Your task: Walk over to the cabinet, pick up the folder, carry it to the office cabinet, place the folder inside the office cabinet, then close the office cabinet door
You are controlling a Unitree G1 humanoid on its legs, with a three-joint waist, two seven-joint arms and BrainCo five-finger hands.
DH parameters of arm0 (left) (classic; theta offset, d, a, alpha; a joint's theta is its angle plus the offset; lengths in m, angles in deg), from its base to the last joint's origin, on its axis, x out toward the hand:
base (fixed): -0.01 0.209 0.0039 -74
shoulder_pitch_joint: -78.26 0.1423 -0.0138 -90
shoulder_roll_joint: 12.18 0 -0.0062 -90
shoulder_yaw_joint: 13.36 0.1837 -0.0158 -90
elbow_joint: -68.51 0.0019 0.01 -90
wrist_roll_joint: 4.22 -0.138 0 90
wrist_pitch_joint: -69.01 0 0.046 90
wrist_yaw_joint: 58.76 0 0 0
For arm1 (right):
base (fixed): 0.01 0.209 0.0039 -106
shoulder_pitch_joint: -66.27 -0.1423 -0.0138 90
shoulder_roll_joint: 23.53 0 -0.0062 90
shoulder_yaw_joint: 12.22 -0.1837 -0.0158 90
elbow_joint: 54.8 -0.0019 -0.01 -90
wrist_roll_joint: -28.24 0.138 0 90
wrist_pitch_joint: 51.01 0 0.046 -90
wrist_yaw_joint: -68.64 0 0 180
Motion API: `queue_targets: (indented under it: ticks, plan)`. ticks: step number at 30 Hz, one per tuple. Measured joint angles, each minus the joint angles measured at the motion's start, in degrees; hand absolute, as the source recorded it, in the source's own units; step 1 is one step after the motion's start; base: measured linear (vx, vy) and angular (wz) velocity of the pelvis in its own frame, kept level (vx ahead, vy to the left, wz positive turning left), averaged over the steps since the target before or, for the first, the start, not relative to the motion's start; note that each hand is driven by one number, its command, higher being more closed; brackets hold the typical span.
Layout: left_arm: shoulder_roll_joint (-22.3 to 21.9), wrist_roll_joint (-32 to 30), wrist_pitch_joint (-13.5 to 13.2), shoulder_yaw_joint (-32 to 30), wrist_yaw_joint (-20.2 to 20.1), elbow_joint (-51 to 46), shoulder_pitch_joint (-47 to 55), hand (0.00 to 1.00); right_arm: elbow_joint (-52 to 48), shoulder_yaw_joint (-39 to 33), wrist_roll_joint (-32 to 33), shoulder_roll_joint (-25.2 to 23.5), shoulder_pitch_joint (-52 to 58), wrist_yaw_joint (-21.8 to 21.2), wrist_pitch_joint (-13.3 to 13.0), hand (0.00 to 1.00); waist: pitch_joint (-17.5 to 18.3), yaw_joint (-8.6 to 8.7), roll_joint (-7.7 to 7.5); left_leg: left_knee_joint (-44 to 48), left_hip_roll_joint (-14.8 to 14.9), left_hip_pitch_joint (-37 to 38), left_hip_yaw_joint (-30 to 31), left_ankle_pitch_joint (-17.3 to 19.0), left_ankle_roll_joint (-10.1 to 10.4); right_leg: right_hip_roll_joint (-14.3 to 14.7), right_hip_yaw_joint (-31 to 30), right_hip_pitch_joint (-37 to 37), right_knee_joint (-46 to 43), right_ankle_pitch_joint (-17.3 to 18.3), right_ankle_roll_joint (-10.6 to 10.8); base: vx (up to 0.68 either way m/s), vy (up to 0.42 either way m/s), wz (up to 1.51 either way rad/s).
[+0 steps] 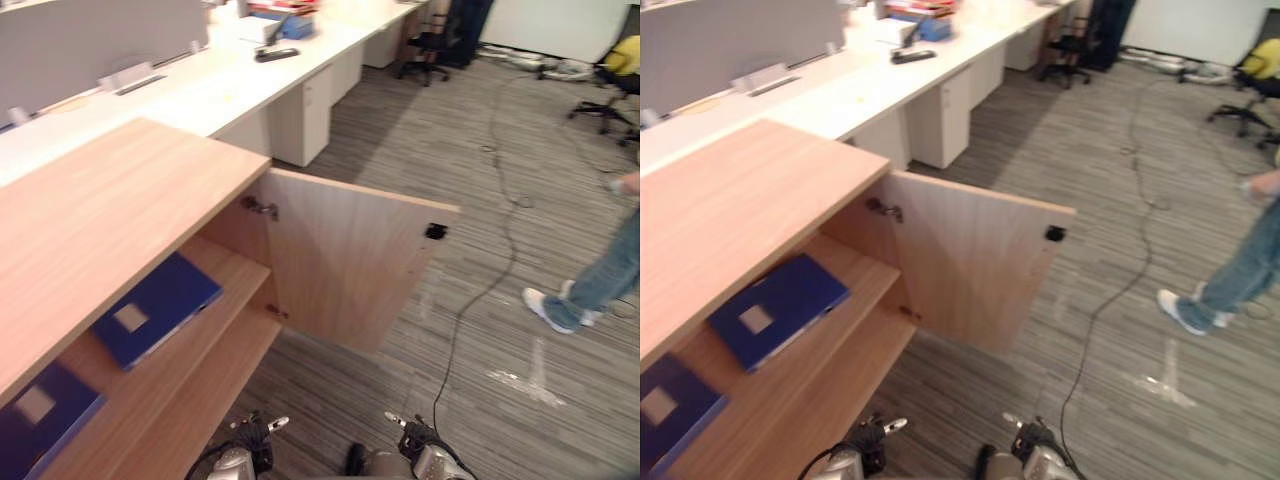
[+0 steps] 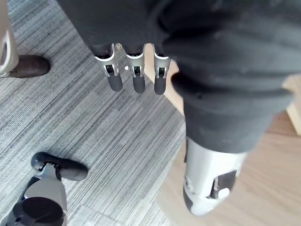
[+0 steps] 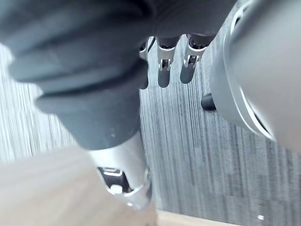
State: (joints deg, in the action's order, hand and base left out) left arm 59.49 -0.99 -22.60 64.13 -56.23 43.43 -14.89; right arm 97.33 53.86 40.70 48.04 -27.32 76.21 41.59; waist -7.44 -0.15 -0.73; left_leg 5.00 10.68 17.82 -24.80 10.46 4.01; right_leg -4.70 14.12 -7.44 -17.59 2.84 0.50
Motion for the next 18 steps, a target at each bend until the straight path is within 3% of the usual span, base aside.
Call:
queue_targets:
  ticks: [2,12,13,16,18]
  plan:
    - [0.1,2.0,0.0,-0.1,0.3,0.2,0.1,0.00,1.5,-1.4,0.0,1.7,1.2,0.0,0.0,0.00,0.1,0.62,0.18,0.3,0.4,0.6,1.7,-1.1,-0.9,0.9,0.1,2.5,3.0,-0.9,0.0,0.03,-0.035,0.02]
    - [3.7,0.4,-1.3,9.4,2.3,-0.3,1.3,0.00,5.0,-1.8,1.0,3.4,4.4,0.3,-1.0,0.00,0.2,1.08,0.44,2.2,-0.7,-0.6,5.0,-2.0,0.7,1.7,-0.8,7.9,15.5,-7.7,1.1,0.03,0.041,-0.04]
    - [4.3,0.2,-1.5,9.9,2.6,-0.4,1.5,0.00,5.1,-1.8,1.0,3.4,4.4,0.4,-1.3,0.00,0.1,1.07,0.36,5.4,-0.4,-1.7,5.7,-1.1,1.3,1.5,-1.3,8.2,15.5,-7.7,1.1,-0.02,0.051,-0.16]
    - [5.0,0.0,-1.9,10.5,3.4,-1.8,2.3,0.00,5.0,-1.4,1.2,3.5,4.4,0.9,-1.9,0.00,-0.4,0.69,0.85,17.7,1.0,-6.2,7.5,1.8,0.3,1.4,-3.4,8.5,15.2,-7.6,0.9,-0.03,0.063,-0.31]
    - [4.5,0.0,-2.1,11.4,4.1,-1.7,2.7,0.00,4.6,-0.7,2.0,4.4,4.3,1.8,-2.6,0.00,-0.3,1.04,2.41,17.0,1.5,-6.0,9.9,4.4,0.1,2.4,-3.7,8.3,15.1,-7.8,1.1,-0.02,0.112,-0.20]
